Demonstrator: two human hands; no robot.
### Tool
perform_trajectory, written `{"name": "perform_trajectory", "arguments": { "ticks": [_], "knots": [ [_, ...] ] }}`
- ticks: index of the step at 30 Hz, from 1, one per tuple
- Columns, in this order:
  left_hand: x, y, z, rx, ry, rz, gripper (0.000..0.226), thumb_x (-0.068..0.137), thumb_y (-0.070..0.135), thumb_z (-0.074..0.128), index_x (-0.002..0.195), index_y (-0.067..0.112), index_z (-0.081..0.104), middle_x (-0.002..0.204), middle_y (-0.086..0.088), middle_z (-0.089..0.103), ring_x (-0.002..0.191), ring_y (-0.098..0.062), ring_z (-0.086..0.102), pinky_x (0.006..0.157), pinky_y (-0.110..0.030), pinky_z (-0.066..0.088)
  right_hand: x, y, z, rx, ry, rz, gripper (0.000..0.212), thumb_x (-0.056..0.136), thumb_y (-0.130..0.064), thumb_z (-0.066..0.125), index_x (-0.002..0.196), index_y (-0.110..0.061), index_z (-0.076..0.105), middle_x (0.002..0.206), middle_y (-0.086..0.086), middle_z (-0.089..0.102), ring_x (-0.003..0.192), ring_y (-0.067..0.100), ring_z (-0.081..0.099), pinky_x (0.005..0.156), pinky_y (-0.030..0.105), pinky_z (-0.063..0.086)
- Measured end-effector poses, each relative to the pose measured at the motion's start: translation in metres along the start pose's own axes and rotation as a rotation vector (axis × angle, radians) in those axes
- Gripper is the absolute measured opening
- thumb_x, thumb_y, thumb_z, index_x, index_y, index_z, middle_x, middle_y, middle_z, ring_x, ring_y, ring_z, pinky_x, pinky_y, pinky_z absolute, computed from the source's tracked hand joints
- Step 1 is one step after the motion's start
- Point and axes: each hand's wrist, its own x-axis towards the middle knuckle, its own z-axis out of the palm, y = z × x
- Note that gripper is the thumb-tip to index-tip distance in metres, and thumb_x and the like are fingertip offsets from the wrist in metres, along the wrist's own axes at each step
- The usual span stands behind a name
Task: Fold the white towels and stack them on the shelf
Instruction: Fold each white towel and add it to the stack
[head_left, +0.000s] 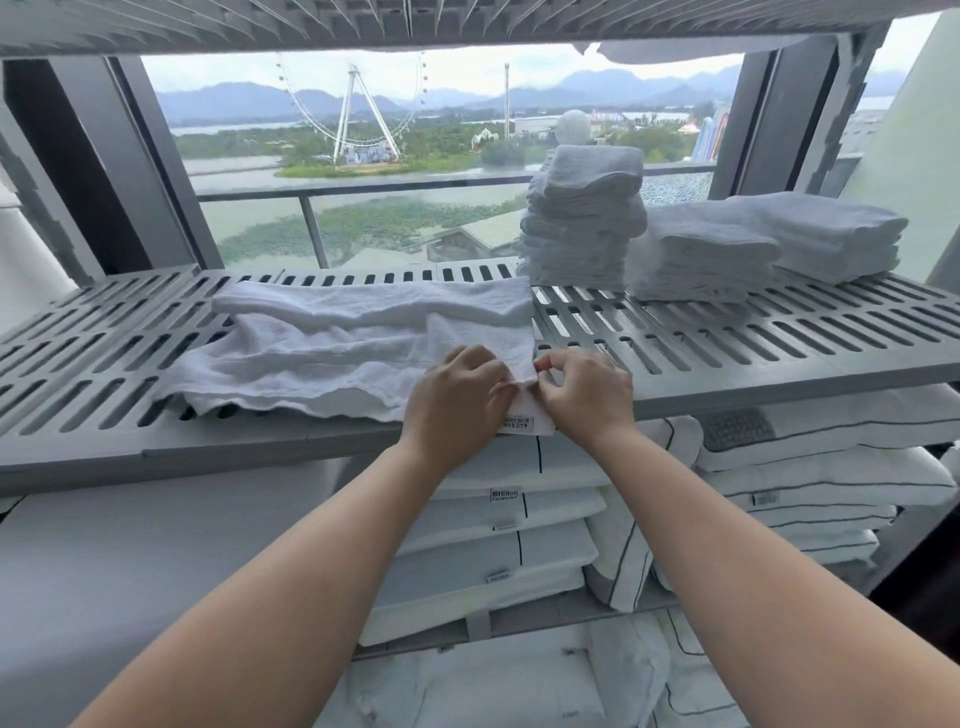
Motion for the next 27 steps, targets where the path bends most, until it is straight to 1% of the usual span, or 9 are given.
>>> {"name": "perform_trajectory", "arguments": {
  "ticks": [2,4,7,9,12,15,19,24,27],
  "knots": [
    [0.001,0.000,-0.002,-0.076,0.062,-0.124,0.018,0.099,0.028,0.060,0.095,0.011,0.066,0.096,-0.005,0.068,0.082,-0.032,0.063,0.061,-0.035,0.046,0.003,0.000,0.001,-0.032,-0.064,-0.028,0.031,0.091,-0.047,0.053,0.120,-0.045,0.067,0.136,-0.009,0.060,0.130,0.021,0.048,0.104,0.043,0.030],
    [0.004,0.001,-0.003,-0.129,0.098,-0.220,0.019,0.102,0.027,0.054,0.095,0.010,0.059,0.089,-0.009,0.065,0.072,-0.034,0.059,0.059,-0.034,0.037,0.006,0.000,0.001,-0.092,-0.144,-0.052,0.033,0.095,-0.040,0.047,0.122,-0.051,0.064,0.143,-0.011,0.052,0.136,0.019,0.040,0.109,0.042,0.025],
    [0.002,0.005,-0.005,-0.118,0.081,-0.215,0.020,0.103,0.026,0.051,0.093,0.009,0.053,0.083,-0.006,0.059,0.069,-0.034,0.056,0.058,-0.033,0.031,0.007,-0.003,0.002,-0.147,-0.201,-0.024,0.044,0.096,-0.026,0.040,0.131,-0.043,0.062,0.148,-0.004,0.049,0.137,0.023,0.037,0.113,0.041,0.023],
    [-0.002,0.006,-0.006,-0.052,0.008,-0.135,0.019,0.102,0.028,0.052,0.096,0.010,0.056,0.095,-0.006,0.064,0.080,-0.033,0.060,0.059,-0.033,0.036,0.004,-0.006,0.004,-0.161,-0.160,-0.028,0.040,0.094,-0.022,0.039,0.122,-0.033,0.066,0.139,0.000,0.056,0.131,0.026,0.043,0.113,0.043,0.027],
    [-0.007,0.007,-0.004,-0.008,-0.122,-0.032,0.021,0.099,0.034,0.058,0.104,0.014,0.062,0.111,0.000,0.066,0.098,-0.026,0.062,0.072,-0.033,0.044,-0.002,-0.005,0.004,-0.129,-0.036,-0.072,0.033,0.092,-0.018,0.042,0.112,-0.019,0.068,0.116,0.008,0.068,0.113,0.029,0.056,0.105,0.043,0.038],
    [-0.008,0.010,-0.004,-0.017,-0.135,-0.006,0.021,0.097,0.035,0.061,0.103,0.016,0.062,0.108,0.002,0.068,0.098,-0.026,0.062,0.074,-0.032,0.042,-0.006,-0.001,0.005,-0.058,0.010,-0.060,0.035,0.093,-0.015,0.045,0.116,-0.015,0.071,0.110,0.011,0.072,0.107,0.029,0.058,0.093,0.037,0.044],
    [-0.013,0.011,-0.001,-0.013,-0.165,0.043,0.022,0.099,0.039,0.059,0.104,0.017,0.059,0.116,0.004,0.069,0.106,-0.025,0.065,0.075,-0.037,0.051,-0.005,0.001,0.002,-0.034,-0.044,-0.037,0.033,0.092,-0.012,0.042,0.104,-0.015,0.073,0.101,0.014,0.071,0.104,0.034,0.056,0.077,0.035,0.041],
    [-0.014,0.012,0.001,0.025,-0.138,0.031,0.026,0.099,0.045,0.056,0.103,0.019,0.059,0.118,0.008,0.072,0.104,-0.023,0.068,0.073,-0.041,0.054,0.004,-0.002,-0.007,0.146,-0.082,0.057,0.039,0.092,-0.006,0.043,0.116,-0.015,0.072,0.117,0.009,0.072,0.113,0.031,0.060,0.094,0.034,0.048],
    [-0.017,0.012,0.002,0.030,-0.111,0.067,0.025,0.098,0.045,0.054,0.100,0.021,0.059,0.112,0.008,0.073,0.098,-0.024,0.070,0.066,-0.039,0.055,0.014,-0.005,-0.010,0.263,-0.036,0.191,0.038,0.092,-0.007,0.048,0.126,-0.016,0.063,0.121,0.003,0.069,0.114,0.025,0.061,0.086,0.024,0.040]
  ]
}}
